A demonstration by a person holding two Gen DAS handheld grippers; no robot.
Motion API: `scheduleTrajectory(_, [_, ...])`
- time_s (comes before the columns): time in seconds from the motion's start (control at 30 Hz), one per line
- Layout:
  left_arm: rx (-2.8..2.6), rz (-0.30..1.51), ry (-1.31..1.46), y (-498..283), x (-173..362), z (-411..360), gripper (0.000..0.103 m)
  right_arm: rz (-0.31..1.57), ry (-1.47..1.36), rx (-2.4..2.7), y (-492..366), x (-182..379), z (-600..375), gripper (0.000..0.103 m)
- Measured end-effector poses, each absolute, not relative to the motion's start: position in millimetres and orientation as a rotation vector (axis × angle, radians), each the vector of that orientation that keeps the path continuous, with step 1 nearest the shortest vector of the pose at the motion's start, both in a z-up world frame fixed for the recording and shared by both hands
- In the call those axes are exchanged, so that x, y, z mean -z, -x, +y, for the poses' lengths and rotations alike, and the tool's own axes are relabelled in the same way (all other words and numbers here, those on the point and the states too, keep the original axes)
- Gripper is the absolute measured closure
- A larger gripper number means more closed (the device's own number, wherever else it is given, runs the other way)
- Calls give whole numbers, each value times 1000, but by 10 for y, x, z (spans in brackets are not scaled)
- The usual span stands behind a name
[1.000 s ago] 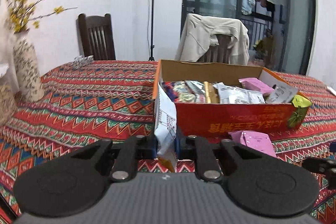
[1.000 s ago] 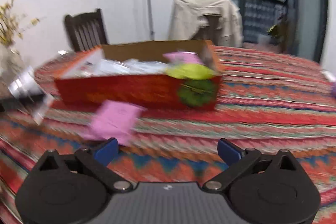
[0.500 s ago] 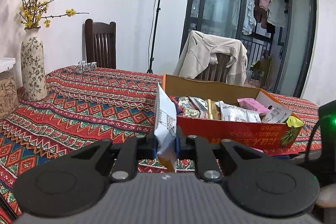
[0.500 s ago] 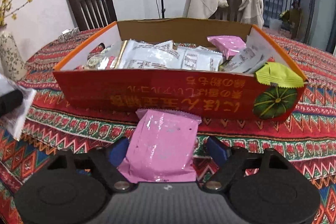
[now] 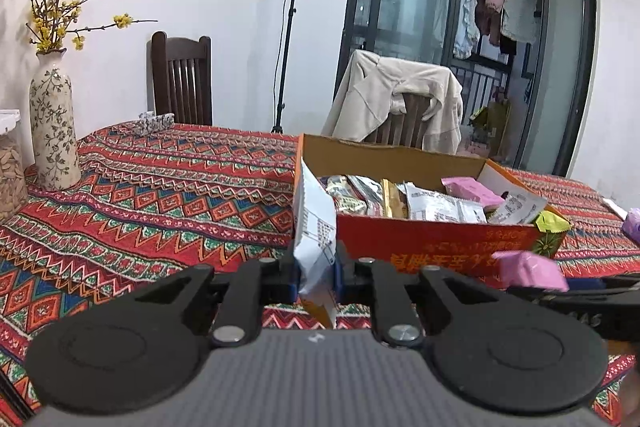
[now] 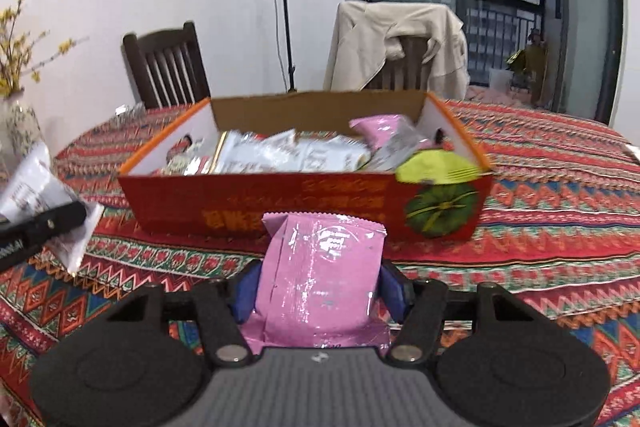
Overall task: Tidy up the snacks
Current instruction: 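Carry both packets into the cardboard box and open both tools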
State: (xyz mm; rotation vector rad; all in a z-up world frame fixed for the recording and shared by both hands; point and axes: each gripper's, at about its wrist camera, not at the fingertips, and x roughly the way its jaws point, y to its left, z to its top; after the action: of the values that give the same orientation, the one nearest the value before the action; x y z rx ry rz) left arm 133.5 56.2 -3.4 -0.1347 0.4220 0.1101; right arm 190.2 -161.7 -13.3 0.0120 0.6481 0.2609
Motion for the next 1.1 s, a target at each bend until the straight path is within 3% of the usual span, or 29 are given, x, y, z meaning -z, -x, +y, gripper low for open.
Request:
scheduleTrajectory(0.53, [-100, 361, 38, -1458, -440, 81, 87, 498, -16, -332, -1944, -282, -1862, 42])
scheduleTrajectory(1.1, [-157, 341, 113, -2665, -608, 24, 87, 389, -43, -269, -2910, -503, -1740, 42])
